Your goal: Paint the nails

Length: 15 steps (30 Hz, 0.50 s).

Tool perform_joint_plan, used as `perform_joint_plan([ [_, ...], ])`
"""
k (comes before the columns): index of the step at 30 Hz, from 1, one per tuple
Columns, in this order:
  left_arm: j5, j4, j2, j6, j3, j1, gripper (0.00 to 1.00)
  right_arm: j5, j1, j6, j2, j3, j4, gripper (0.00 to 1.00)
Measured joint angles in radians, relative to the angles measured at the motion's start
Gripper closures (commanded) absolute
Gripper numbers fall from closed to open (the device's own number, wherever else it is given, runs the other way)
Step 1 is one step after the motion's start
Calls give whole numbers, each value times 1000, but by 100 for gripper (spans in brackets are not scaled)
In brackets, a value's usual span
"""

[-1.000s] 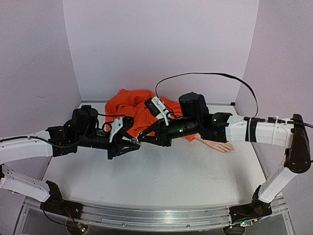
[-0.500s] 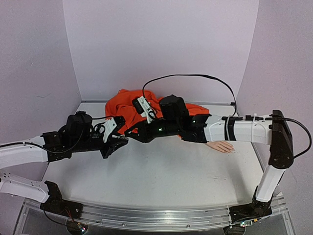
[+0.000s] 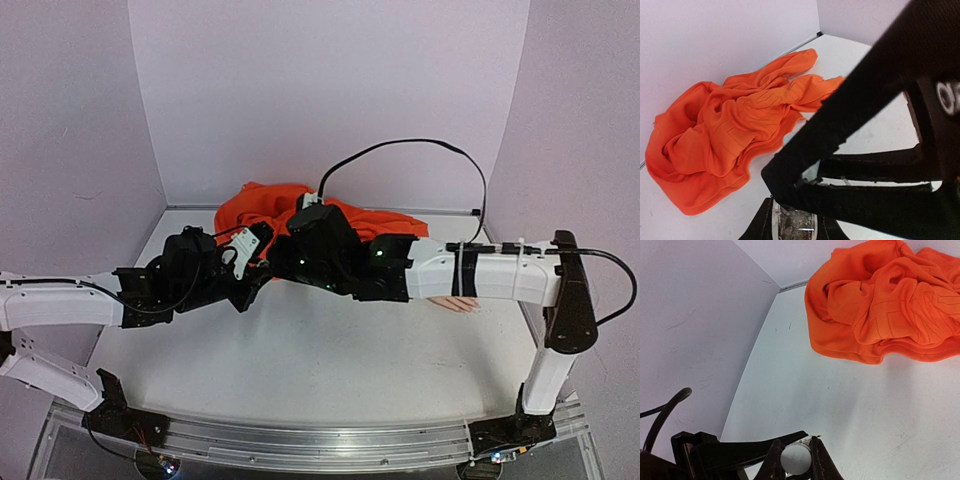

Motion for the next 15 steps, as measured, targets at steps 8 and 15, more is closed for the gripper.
perform_joint_plan([
  [8, 138, 58, -22, -212, 31, -39, 100, -142, -6, -123, -214, -156, 2, 14],
  [15, 259, 1, -115, -388, 31, -15, 100, -339, -65, -317, -418, -269, -16, 2],
])
